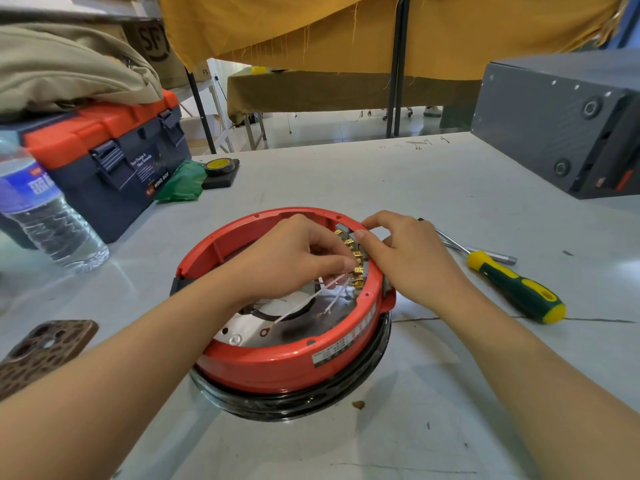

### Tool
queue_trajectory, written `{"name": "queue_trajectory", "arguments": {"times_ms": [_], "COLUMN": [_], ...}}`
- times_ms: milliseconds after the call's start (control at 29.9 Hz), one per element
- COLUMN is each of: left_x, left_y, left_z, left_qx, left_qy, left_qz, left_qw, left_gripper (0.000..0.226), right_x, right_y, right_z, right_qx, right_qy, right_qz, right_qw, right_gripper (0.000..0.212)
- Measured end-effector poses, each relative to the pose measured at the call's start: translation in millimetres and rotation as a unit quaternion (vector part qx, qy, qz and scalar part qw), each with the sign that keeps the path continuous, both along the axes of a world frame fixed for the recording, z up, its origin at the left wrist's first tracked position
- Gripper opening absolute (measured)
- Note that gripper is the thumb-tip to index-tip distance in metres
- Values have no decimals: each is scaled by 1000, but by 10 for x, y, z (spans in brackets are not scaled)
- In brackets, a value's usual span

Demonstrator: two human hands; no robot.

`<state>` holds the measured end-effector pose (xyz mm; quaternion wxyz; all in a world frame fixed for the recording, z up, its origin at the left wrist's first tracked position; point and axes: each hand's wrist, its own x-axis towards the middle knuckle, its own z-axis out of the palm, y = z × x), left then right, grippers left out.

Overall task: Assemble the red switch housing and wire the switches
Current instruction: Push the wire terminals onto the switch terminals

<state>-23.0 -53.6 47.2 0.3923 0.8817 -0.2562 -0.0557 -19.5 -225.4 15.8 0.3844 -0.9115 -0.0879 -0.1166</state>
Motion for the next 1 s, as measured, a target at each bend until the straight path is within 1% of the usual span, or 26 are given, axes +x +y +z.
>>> {"name": "queue_trajectory", "arguments": {"times_ms": [67,134,267,368,502,568,669,736,802,936,1003], "left_x": [8,3,-14,-20,-67,-104,-154,-183,-207,-215,-216], "left_y": [22,38,89,170,253,274,279,266,248,213,186], "left_z": [6,9,33,70,59,35,8,6,30,81,135], "left_qx": [-38,-51,-48,-38,-36,-32,-42,-85,-155,-276,-323], "left_qy": [25,37,31,25,32,35,44,61,84,144,163], "left_qz": [9,16,45,72,98,102,104,106,115,137,143], "left_qw": [999,998,997,996,994,994,993,989,978,941,921], "left_gripper": [11,11,8,8,9,12,18,22,23,22,28], "right_x": [7,23,41,46,30,18,9,-5,-10,4,-1], "right_y": [-24,-49,-95,-114,-125,-121,-79,-23,24,71,78], "right_z": [-1,-3,4,-12,-23,-18,-18,-7,37,173,261], "right_qx": [24,37,7,6,72,119,159,172,202,274,305], "right_qy": [3,7,19,70,169,198,188,169,155,130,103], "right_qz": [2,-2,-17,-2,15,16,10,-5,-19,-14,-2], "right_qw": [1000,999,1000,998,983,973,969,971,967,953,947], "right_gripper": [27,28,40,53,61,60,47,41,35,21,22]}}
